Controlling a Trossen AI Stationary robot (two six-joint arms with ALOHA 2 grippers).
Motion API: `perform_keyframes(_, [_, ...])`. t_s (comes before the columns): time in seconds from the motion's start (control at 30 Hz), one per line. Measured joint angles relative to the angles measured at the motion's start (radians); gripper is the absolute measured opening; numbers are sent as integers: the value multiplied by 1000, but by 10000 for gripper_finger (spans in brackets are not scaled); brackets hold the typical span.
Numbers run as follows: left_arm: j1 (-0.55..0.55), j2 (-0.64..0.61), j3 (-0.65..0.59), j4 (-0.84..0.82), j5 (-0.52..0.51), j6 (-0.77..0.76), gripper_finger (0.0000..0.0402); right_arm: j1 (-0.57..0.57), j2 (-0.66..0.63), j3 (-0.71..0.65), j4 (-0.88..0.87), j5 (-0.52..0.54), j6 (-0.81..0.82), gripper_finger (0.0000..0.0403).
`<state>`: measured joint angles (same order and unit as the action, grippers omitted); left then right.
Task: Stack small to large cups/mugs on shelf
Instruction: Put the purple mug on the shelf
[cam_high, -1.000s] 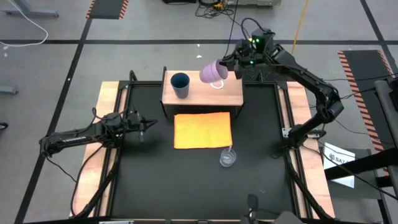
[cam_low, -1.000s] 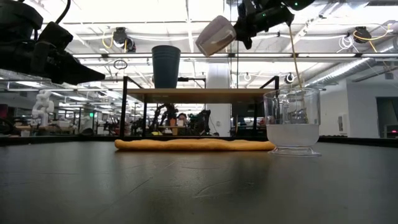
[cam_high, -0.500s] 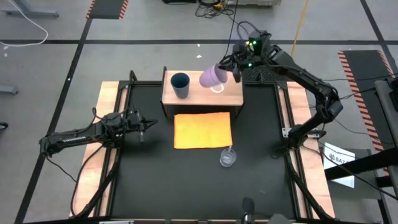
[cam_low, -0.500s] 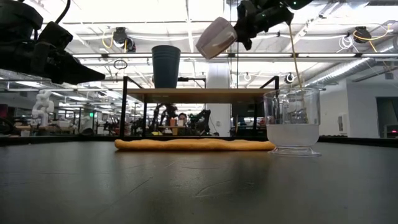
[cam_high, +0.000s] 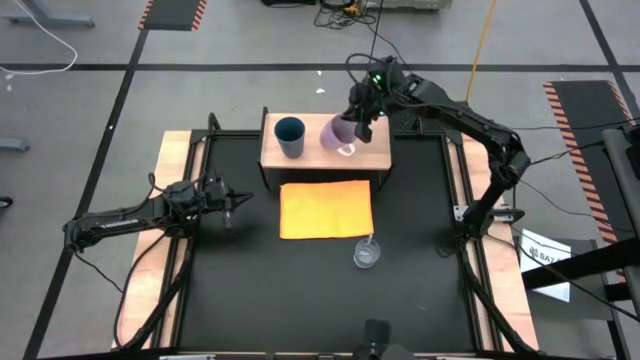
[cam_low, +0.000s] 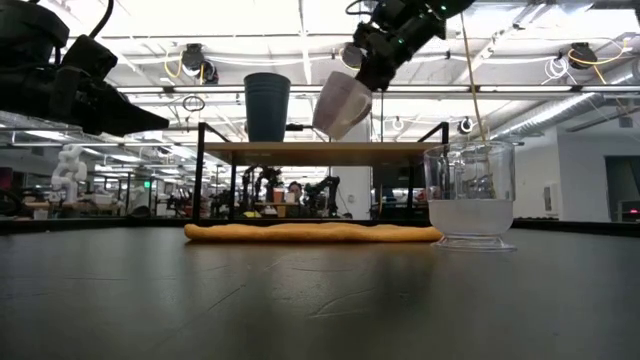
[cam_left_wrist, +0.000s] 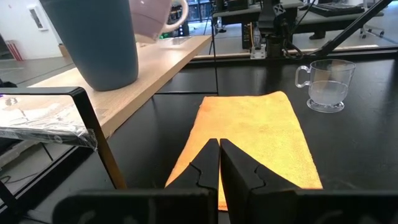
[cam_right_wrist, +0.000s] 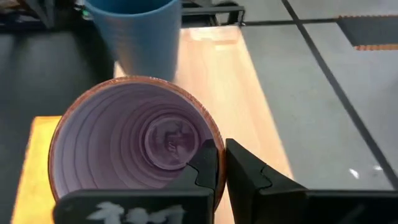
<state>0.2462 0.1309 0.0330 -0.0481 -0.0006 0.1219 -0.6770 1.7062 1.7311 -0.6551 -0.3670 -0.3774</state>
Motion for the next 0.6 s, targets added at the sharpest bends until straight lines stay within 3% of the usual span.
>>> perform_keyframes(0.33, [0,0,0,0,0,0,17,39,143,361,-310,84,-33,8])
perform_keyframes(0.6, [0,0,0,0,0,1,17,51,204,444,-428,107,-3,8])
